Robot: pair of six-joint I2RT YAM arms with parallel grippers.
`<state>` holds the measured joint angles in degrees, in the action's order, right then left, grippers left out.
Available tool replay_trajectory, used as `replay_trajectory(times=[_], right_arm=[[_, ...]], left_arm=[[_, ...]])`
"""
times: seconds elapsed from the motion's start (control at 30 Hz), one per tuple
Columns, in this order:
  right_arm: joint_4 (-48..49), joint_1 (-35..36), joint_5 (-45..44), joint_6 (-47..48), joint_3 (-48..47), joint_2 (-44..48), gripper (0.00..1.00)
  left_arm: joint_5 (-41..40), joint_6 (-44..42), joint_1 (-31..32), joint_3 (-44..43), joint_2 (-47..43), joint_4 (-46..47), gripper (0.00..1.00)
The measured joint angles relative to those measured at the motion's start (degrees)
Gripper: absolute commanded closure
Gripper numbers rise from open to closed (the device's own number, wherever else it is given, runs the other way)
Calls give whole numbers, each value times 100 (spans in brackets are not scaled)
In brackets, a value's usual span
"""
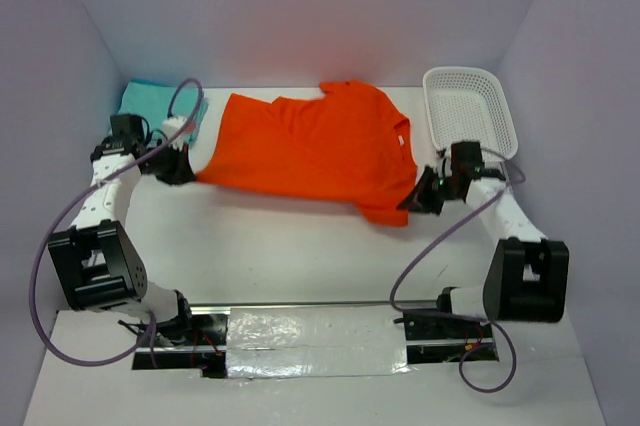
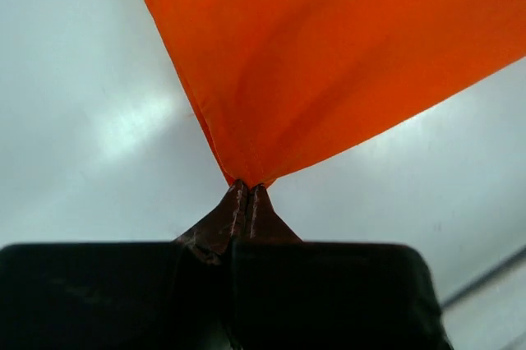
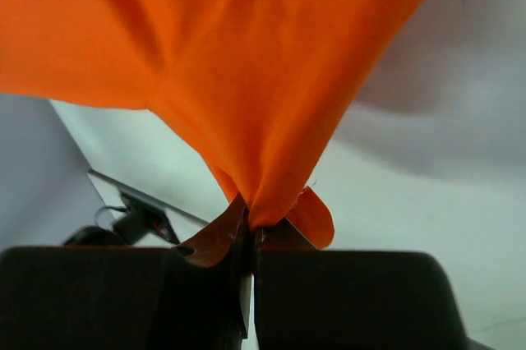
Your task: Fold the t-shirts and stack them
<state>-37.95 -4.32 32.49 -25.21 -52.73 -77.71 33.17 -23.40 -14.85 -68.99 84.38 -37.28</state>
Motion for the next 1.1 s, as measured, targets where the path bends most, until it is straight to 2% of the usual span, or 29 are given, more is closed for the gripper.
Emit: replay_trajectory(times=[0.13,0.27,0.5,0.63,0.67,0.73,0.8,0.97,1.03,1.07,1.1], right_arm=[[210,146,-39,-59,1582,903,100],[363,192,-66,-188,2594,1362,100],[564,192,-85,-428,2905,1729,100],[575,195,-4,-514,2518,1335,100],[494,197,20,-501,2175,1038,100],[57,221,70,-468,826,107,100],[-79,275,116,-376,-944,-944,100],[-872,358,118,-334,-6151,-3449,100],[-1196,363,87,-398,-7928,-4081,100],[-1075,361,72,-413,-8290,-4142,100],[-927,363,66,-437,-8111,-3838,100]], left_arm=[[-549,-645,-216,898,-302,-743,100],[-1132,-1001,-306,1290,-483,-1303,100],[-1665,-1257,-310,1644,-758,-1875,100],[-1528,-1158,-308,1102,-651,-2107,100],[-1451,-1071,-308,787,-527,-2120,100],[-1276,-730,-264,-323,26,-2197,100],[-1117,-378,-153,-2009,914,-2127,100],[-859,623,87,-6669,3174,-1237,100],[-826,868,114,-7145,3265,-778,100],[-774,938,111,-6865,2994,-461,100],[-761,986,107,-6266,2601,-81,100]])
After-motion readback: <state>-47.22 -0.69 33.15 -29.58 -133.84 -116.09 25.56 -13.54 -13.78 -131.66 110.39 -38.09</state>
